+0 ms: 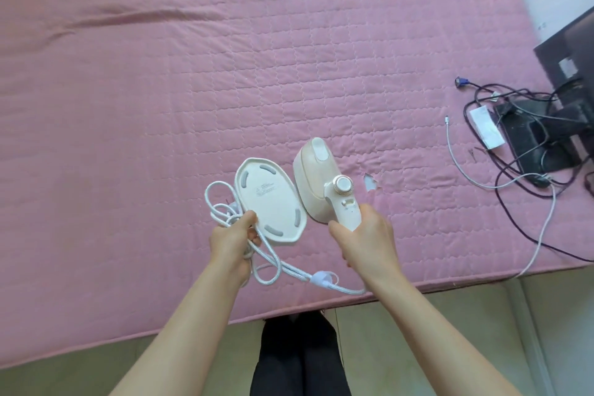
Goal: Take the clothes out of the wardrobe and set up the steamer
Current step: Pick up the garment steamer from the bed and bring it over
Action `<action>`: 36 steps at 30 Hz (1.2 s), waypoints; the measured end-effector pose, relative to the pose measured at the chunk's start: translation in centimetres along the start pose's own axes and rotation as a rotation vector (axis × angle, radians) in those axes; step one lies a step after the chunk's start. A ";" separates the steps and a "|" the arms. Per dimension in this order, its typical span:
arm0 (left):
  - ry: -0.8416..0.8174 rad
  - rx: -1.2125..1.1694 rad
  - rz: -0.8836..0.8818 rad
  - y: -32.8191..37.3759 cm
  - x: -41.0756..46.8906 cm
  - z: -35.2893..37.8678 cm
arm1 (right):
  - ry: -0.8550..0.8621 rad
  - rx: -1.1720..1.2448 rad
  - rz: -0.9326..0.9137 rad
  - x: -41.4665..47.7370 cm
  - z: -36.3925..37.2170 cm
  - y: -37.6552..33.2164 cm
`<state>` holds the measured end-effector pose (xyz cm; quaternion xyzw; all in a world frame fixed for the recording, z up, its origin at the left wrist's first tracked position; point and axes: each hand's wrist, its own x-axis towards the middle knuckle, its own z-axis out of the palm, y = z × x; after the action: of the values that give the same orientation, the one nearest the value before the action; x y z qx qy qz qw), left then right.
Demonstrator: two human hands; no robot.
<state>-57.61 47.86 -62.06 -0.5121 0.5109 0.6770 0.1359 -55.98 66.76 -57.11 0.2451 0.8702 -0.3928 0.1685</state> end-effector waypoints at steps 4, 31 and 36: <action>0.048 -0.077 -0.003 1.5 -4.0 -4.1 | 0.010 0.041 -0.006 -3.9 -1.1 -2.5; 0.535 -0.758 0.074 -6.3 -24.7 -13.5 | -0.403 -0.151 -0.491 -13.8 -6.4 -6.8; 0.631 -0.894 0.076 -9.0 -27.8 -15.1 | -0.511 -0.256 -0.640 -16.1 -5.3 -6.7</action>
<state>-30.67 48.75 -43.23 -0.6793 0.2076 0.6461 -0.2792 -47.07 62.21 -41.91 -0.1653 0.8744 -0.3622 0.2774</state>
